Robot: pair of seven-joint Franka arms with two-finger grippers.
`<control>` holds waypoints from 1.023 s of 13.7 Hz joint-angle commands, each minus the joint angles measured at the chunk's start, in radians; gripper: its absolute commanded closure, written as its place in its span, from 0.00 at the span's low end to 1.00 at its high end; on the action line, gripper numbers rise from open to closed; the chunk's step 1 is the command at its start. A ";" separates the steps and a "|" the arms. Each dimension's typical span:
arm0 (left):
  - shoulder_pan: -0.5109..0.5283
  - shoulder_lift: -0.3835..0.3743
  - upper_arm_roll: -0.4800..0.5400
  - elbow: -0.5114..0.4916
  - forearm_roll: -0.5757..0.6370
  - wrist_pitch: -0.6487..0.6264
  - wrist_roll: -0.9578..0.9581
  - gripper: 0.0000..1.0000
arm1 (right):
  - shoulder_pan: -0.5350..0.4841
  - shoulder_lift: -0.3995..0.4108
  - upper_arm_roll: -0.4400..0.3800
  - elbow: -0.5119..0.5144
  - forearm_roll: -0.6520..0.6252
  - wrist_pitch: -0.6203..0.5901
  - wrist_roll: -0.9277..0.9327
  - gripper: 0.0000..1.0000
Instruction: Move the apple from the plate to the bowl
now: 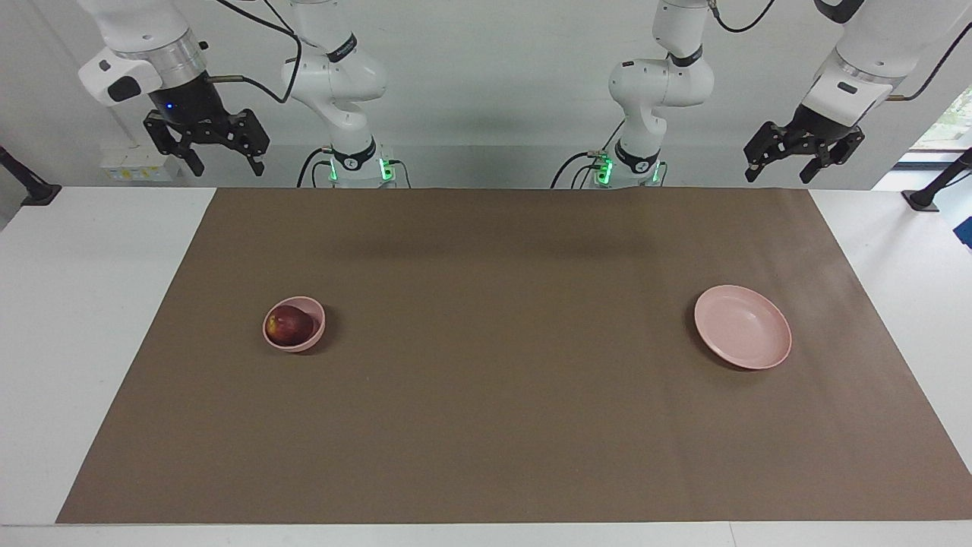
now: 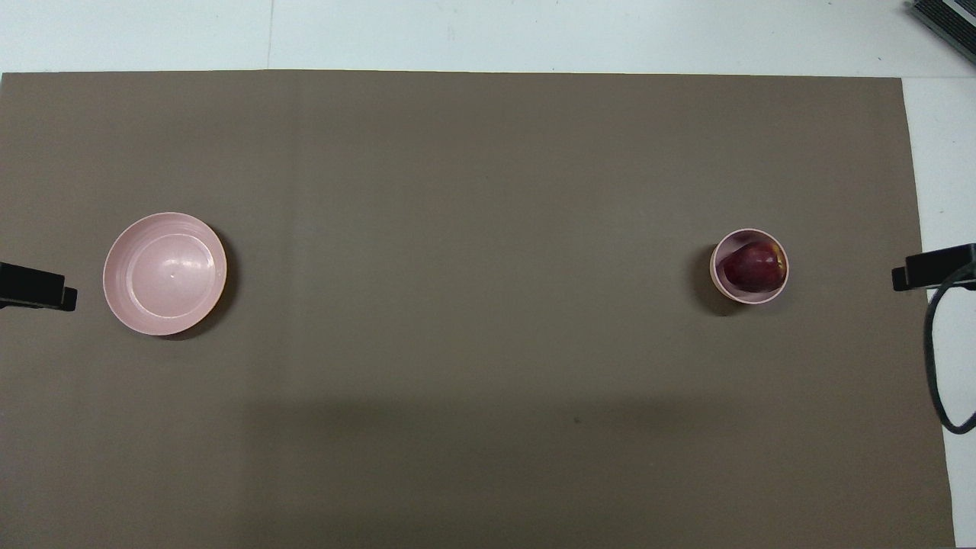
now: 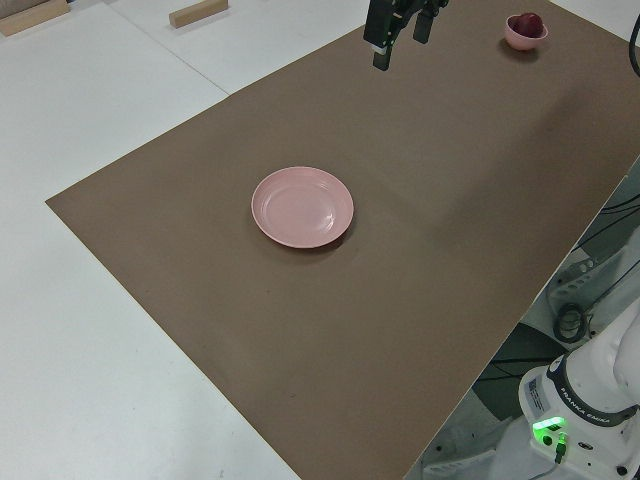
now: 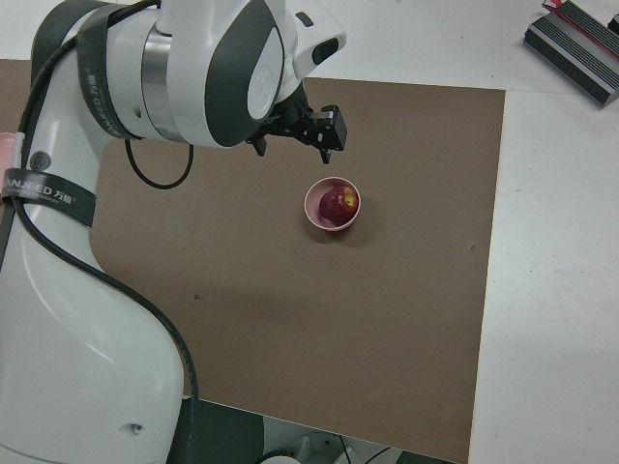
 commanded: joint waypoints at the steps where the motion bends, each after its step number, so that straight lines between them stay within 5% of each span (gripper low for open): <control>1: 0.003 -0.012 -0.003 -0.006 0.015 -0.009 0.000 0.00 | -0.002 -0.009 0.009 -0.006 -0.003 -0.006 0.007 0.00; 14: 0.004 -0.011 -0.003 -0.006 0.015 -0.009 0.000 0.00 | 0.005 -0.009 0.012 -0.010 -0.004 -0.001 0.005 0.00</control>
